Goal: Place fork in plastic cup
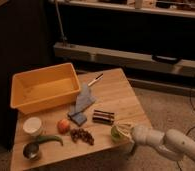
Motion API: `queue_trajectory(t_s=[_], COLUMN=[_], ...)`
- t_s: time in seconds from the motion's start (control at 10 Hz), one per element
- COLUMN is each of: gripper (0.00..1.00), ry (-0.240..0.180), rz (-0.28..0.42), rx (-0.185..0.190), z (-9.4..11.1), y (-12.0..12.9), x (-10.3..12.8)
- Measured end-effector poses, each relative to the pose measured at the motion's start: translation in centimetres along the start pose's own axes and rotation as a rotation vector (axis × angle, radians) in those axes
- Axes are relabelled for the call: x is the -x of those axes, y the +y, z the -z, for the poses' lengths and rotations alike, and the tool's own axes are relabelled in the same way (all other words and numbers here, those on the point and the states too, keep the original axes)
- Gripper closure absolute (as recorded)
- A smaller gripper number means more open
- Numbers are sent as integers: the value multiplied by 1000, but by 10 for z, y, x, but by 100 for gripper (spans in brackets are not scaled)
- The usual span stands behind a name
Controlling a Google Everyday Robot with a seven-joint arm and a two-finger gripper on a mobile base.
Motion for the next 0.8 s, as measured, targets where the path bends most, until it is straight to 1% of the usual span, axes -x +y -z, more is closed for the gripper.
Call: queue_trajectory(t_s=[0.2, 0.4, 0.8], gripper=[20, 20, 20], ry=[22, 26, 26], rz=[8, 27, 27], rx=[-13, -30, -28], z=[3, 2, 3], y=[0, -1, -1], x=[-3, -7, -6])
